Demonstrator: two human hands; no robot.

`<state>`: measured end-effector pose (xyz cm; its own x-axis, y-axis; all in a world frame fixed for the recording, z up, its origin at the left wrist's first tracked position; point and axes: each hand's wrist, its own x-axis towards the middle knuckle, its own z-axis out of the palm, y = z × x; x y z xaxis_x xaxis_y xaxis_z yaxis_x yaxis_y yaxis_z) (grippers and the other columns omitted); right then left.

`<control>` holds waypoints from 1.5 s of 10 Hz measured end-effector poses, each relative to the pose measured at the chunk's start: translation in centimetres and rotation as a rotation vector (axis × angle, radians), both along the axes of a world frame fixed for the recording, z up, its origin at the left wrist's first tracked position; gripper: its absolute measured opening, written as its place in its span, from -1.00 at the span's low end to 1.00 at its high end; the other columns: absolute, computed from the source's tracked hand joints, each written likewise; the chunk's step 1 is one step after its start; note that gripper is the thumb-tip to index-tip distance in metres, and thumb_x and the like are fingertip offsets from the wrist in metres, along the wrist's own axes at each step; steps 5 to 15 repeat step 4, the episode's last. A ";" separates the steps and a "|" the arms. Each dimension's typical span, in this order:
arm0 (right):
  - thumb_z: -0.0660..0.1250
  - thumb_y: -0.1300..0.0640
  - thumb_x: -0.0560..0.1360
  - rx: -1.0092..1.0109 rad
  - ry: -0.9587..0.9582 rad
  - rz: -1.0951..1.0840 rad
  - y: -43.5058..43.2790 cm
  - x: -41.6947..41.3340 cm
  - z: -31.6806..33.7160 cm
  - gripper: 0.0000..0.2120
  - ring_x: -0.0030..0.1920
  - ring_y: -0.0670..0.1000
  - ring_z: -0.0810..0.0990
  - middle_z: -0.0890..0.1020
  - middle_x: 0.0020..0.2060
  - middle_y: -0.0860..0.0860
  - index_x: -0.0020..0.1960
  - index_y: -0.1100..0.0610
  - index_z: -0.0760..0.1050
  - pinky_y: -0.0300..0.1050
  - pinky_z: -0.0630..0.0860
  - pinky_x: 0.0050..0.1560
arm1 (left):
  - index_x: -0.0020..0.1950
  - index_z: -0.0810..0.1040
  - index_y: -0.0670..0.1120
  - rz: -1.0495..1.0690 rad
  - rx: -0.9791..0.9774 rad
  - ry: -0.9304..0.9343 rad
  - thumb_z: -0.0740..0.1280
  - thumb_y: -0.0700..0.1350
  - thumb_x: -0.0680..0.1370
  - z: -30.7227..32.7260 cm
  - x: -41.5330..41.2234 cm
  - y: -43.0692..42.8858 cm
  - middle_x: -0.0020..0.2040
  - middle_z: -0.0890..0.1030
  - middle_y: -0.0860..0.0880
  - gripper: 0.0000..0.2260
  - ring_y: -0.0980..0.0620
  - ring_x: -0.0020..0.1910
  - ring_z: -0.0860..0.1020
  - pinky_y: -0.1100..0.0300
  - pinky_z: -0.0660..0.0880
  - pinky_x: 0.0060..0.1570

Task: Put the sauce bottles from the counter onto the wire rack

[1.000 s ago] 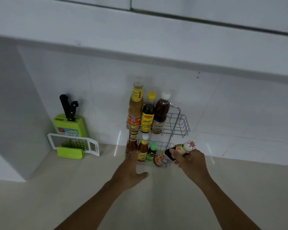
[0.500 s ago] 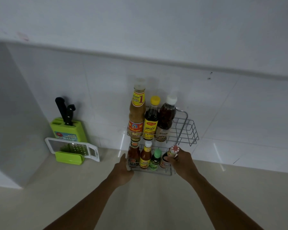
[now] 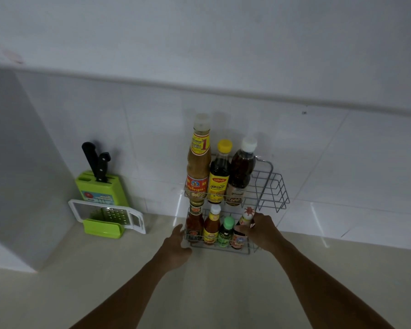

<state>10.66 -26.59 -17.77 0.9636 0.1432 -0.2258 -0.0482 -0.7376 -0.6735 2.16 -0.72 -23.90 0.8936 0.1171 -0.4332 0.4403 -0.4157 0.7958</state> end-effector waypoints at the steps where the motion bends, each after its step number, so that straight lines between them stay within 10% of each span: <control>1: 0.55 0.03 0.43 -0.014 0.024 0.025 -0.3 -0.5 -0.6 -0.58 -0.05 0.01 0.61 0.65 0.02 0.08 0.20 0.17 0.55 -0.27 0.45 -0.19 | 0.60 -0.01 0.01 -0.004 -0.015 0.003 0.36 -0.23 0.48 -0.2 -0.2 0.1 0.57 0.23 -0.03 -0.20 -0.04 0.54 0.25 0.17 0.39 0.33; 2: 0.55 0.10 0.43 0.046 0.040 -0.015 -0.6 -1.9 -1.3 -0.43 0.22 0.11 0.57 0.60 0.25 0.11 0.38 0.14 0.45 -0.20 0.43 0.05 | 0.59 0.03 0.02 -0.017 -0.048 -0.003 0.36 -0.23 0.48 0.2 -0.7 0.3 0.56 0.26 -0.04 -0.22 -0.04 0.54 0.26 0.15 0.43 0.31; 4: 0.46 0.08 0.51 0.076 -0.050 -0.162 -1.9 -7.7 -4.1 -0.43 0.10 0.05 0.63 0.50 0.38 0.12 0.47 0.11 0.38 -0.41 0.41 -0.14 | 0.30 0.46 0.12 -0.073 -0.125 0.082 0.40 -0.13 0.30 -0.1 -4.6 2.5 0.32 0.54 -0.18 -0.44 -0.05 0.11 0.60 0.10 0.53 0.00; 15: 0.46 0.08 0.51 0.076 -0.050 -0.162 -1.9 -7.7 -4.1 -0.43 0.10 0.05 0.63 0.50 0.38 0.12 0.47 0.11 0.38 -0.41 0.41 -0.14 | 0.30 0.46 0.12 -0.073 -0.125 0.082 0.40 -0.13 0.30 -0.1 -4.6 2.5 0.32 0.54 -0.18 -0.44 -0.05 0.11 0.60 0.10 0.53 0.00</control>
